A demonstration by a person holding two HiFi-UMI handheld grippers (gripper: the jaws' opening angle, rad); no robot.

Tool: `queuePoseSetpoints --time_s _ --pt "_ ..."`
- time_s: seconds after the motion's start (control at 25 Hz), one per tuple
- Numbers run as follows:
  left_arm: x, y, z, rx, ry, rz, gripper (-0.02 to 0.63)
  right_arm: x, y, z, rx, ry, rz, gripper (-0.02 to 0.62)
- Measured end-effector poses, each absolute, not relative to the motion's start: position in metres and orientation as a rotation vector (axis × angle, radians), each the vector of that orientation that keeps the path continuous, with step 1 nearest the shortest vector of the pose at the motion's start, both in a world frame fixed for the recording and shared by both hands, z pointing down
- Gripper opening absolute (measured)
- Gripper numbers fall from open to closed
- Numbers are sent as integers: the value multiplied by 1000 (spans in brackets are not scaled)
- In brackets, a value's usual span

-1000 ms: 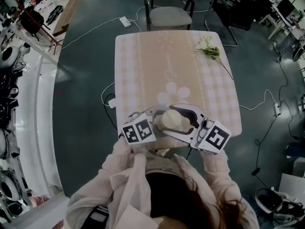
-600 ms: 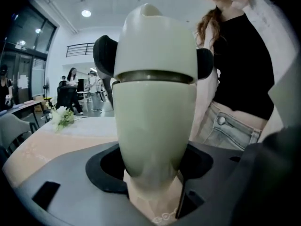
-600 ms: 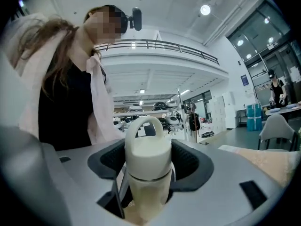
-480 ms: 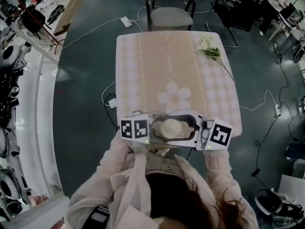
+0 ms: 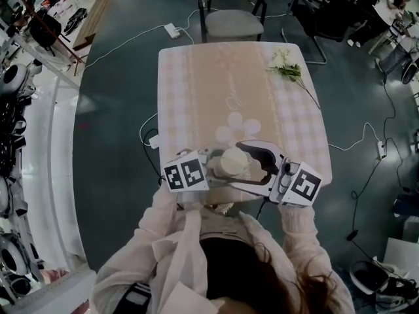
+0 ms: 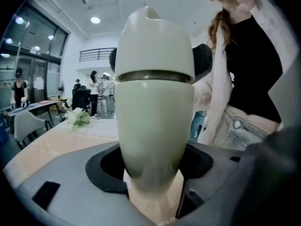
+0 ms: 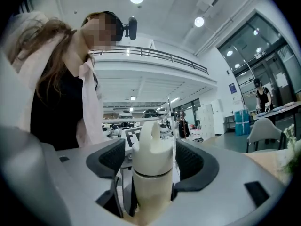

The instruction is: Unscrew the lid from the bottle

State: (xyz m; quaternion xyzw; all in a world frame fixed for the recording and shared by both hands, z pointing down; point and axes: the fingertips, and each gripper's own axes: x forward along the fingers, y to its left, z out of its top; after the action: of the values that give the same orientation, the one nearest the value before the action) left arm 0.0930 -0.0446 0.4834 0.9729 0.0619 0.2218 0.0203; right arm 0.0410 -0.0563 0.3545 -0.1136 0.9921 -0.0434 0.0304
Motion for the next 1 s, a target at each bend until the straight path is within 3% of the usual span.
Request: queuePoseSetpoints --time_s 0.44,1.0 --pt "86 -115 482 2920 -547 630 316 71 -90 354 -820 2902 -153 353" --pt "90 -127 488 2819 -743 595 316 45 -117 376 -1205 2875 -81 342"
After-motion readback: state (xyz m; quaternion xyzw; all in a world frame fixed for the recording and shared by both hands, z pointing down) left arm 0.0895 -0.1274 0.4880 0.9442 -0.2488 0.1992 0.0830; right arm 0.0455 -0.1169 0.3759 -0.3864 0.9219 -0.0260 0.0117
